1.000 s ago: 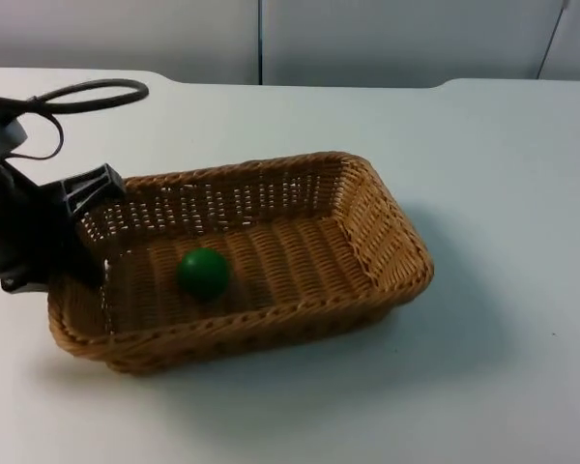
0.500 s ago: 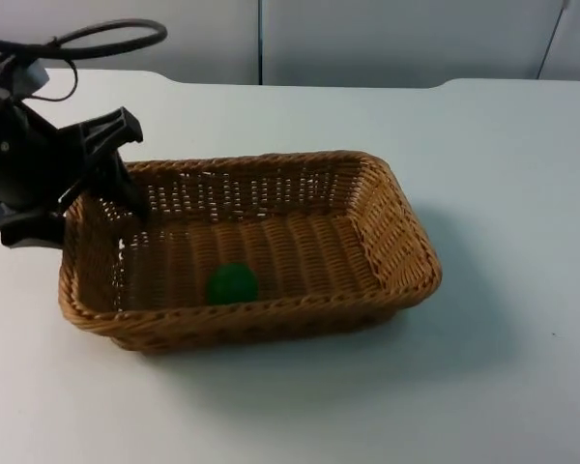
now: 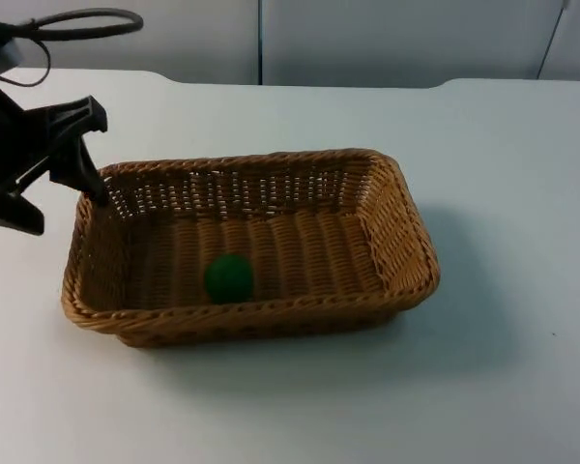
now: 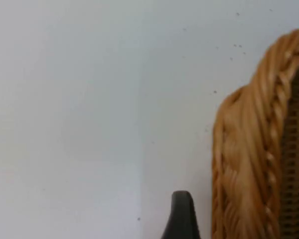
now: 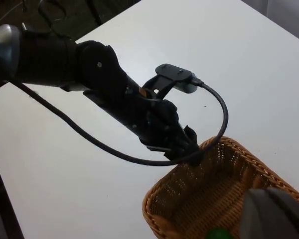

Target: Pick up the basket with the left hand and place the ball into the basket with the right hand.

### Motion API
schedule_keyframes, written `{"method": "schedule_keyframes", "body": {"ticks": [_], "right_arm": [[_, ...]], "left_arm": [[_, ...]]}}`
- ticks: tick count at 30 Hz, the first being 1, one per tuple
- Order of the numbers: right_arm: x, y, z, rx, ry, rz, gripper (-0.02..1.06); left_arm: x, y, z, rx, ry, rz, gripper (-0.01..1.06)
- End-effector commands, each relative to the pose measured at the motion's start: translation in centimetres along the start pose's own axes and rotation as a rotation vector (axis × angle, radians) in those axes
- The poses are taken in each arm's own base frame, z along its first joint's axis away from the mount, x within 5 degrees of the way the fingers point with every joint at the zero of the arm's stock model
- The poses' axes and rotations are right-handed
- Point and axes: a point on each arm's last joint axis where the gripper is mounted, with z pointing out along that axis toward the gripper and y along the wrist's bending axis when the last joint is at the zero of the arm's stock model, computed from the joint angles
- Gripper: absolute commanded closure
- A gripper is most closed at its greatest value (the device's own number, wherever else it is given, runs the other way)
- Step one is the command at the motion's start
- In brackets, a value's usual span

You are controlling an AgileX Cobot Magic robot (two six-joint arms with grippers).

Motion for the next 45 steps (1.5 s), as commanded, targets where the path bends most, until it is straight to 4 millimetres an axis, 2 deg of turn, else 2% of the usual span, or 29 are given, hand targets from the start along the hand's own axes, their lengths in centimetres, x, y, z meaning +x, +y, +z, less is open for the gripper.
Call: {"method": "schedule_keyframes", "body": {"ticks": [1, 4, 5, 6, 8, 10, 11, 15, 16, 18, 20, 21, 23, 24, 25, 26, 27, 30, 31, 33, 34, 35, 36, 37, 39, 40, 44, 45], "right_arm": [[-0.4, 0.2, -0.5, 0.002, -0.033, -0.002, 1.05], [-0.5, 0.2, -0.5, 0.009, -0.049, -0.002, 1.05], [-0.7, 0.1, -0.5, 0.015, -0.064, -0.002, 1.05], [-0.8, 0.0, -0.5, 0.021, -0.077, -0.002, 1.05], [-0.9, 0.0, -0.5, 0.028, -0.091, -0.003, 1.05], [-1.1, -0.2, -0.5, 0.052, -0.107, -0.014, 1.05], [-1.1, -0.2, -0.5, 0.052, -0.107, -0.014, 1.05], [-1.0, 0.1, -1.0, 0.191, -0.074, -0.066, 1.05], [-1.0, 0.1, -1.0, 0.191, -0.074, -0.066, 1.05], [-0.9, 0.6, -1.7, 0.328, -0.049, -0.098, 1.05], [-1.0, 1.9, -2.8, 0.460, -0.031, -0.138, 1.05], [-1.0, 1.9, -2.8, 0.460, -0.031, -0.138, 1.05], [-0.9, 3.2, -4.5, 0.621, -0.014, -0.197, 1.05], [-0.8, 4.0, -5.2, 0.677, -0.007, -0.213, 1.05], [-0.8, 5.3, -6.7, 0.761, -0.019, -0.251, 1.05], [-0.8, 5.3, -6.7, 0.761, -0.019, -0.251, 1.05], [-0.7, 6.0, -7.8, 0.794, -0.028, -0.266, 1.05], [-0.1, 8.4, -10.4, 0.753, -0.080, -0.303, 1.05], [-0.1, 8.4, -10.4, 0.753, -0.080, -0.303, 1.05], [0.8, 9.5, -12.0, 0.710, -0.110, -0.320, 1.05], [1.9, 10.0, -13.0, 0.662, -0.124, -0.308, 1.05], [1.9, 10.0, -13.0, 0.662, -0.124, -0.308, 1.05], [2.8, 10.2, -13.3, 0.629, -0.120, -0.292, 1.05], [3.8, 10.5, -13.8, 0.587, -0.120, -0.273, 1.05], [6.4, 10.7, -14.1, 0.512, -0.088, -0.240, 1.05], [6.4, 10.7, -14.1, 0.512, -0.088, -0.240, 1.05], [12.7, 10.6, -13.1, 0.386, 0.041, -0.187, 1.05], [12.7, 10.6, -13.1, 0.386, 0.041, -0.187, 1.05]], "left_arm": [[-0.2, 0.5, -0.4, 0.001, 0.010, -0.017, 0.42], [-0.2, 1.3, -0.8, 0.010, 0.039, -0.043, 0.45], [-0.2, 1.5, -1.0, 0.013, 0.054, -0.043, 0.51], [0.0, 1.6, -1.3, 0.012, 0.073, -0.029, 0.64], [0.2, 1.3, -2.1, 0.013, 0.096, 0.024, 1.04], [0.2, 0.6, -3.7, 0.029, 0.074, 0.085, 1.05], [0.2, 0.6, -3.7, 0.029, 0.074, 0.085, 1.05], [0.4, -1.7, -10.2, 0.028, -0.081, 0.220, 1.05], [0.4, -1.7, -10.2, 0.028, -0.081, 0.220, 1.05], [1.1, -2.8, -14.0, 0.005, -0.175, 0.282, 1.05], [2.5, -3.5, -18.3, -0.043, -0.276, 0.343, 1.05], [2.5, -3.5, -18.3, -0.043, -0.276, 0.343, 1.05], [4.8, -3.6, -21.7, -0.098, -0.362, 0.380, 1.05], [6.0, -3.4, -22.7, -0.123, -0.391, 0.391, 1.05], [8.0, -3.1, -24.4, -0.160, -0.451, 0.407, 1.05], [8.0, -3.1, -24.4, -0.160, -0.451, 0.407, 1.05], [8.7, -3.0, -24.7, -0.171, -0.461, 0.412, 1.05], [13.7, -2.1, -26.2, -0.182, -0.480, 0.439, 1.05], [13.7, -2.1, -26.2, -0.182, -0.480, 0.439, 1.05], [16.3, -1.8, -27.1, -0.173, -0.493, 0.453, 1.05], [18.2, -1.7, -28.0, -0.168, -0.545, 0.469, 1.05], [18.2, -1.7, -28.0, -0.168, -0.545, 0.469, 1.05], [19.4, -1.6, -28.6, -0.158, -0.582, 0.479, 1.05], [19.8, -1.6, -28.7, -0.154, -0.594, 0.481, 1.05], [22.5, -1.6, -30.2, -0.123, -0.701, 0.506, 1.05], [22.5, -1.6, -30.2, -0.123, -0.701, 0.506, 1.05], [25.7, -1.5, -31.5, -0.074, -0.839, 0.537, 1.05], [25.7, -1.5, -31.5, -0.074, -0.839, 0.537, 1.05]]}}
